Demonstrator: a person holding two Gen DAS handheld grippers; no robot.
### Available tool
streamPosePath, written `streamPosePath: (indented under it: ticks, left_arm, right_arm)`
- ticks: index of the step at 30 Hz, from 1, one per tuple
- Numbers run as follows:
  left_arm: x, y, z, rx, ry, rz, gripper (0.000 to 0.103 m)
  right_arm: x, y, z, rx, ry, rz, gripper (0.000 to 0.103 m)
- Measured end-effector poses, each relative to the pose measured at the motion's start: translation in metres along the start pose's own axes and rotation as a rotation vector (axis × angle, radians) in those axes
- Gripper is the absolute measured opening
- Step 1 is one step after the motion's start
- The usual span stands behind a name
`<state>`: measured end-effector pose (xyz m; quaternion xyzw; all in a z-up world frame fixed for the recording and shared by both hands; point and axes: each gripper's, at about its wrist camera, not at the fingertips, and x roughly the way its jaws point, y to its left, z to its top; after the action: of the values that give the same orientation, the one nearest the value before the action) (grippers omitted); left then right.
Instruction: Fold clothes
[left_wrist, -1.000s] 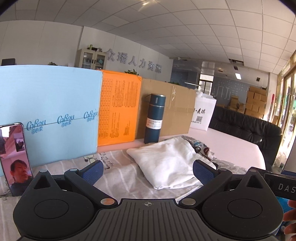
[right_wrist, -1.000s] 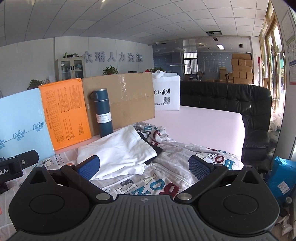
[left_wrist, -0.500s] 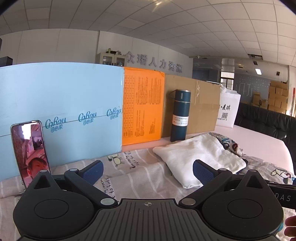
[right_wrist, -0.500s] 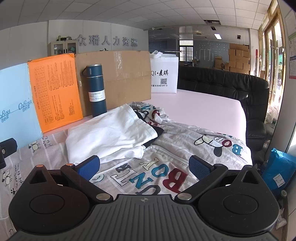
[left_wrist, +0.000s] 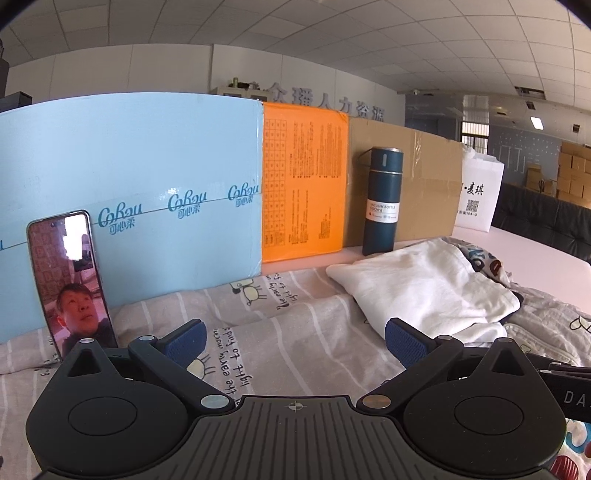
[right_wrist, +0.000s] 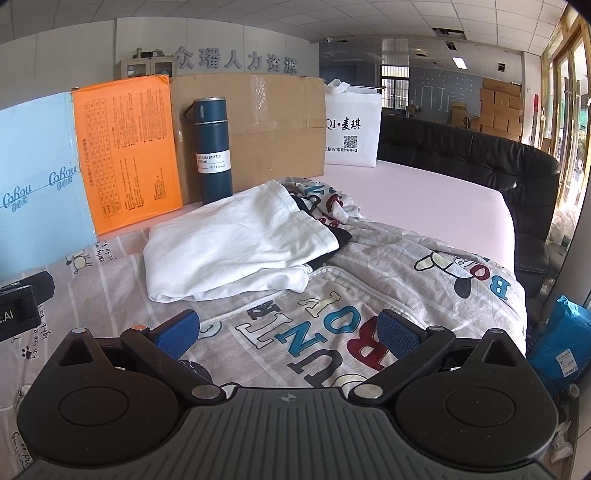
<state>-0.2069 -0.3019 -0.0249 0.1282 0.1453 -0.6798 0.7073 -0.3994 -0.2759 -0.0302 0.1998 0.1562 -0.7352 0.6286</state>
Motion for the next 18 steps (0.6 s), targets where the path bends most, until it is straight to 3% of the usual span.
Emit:
streamPosePath:
  ticks: [18]
  left_arm:
    - [0.009,-0.003,-0.008,0.046,0.046,0.025,0.103]
  right_arm:
    - [0.012,0.009,-0.001,-0.038,0.022,0.016,0.103]
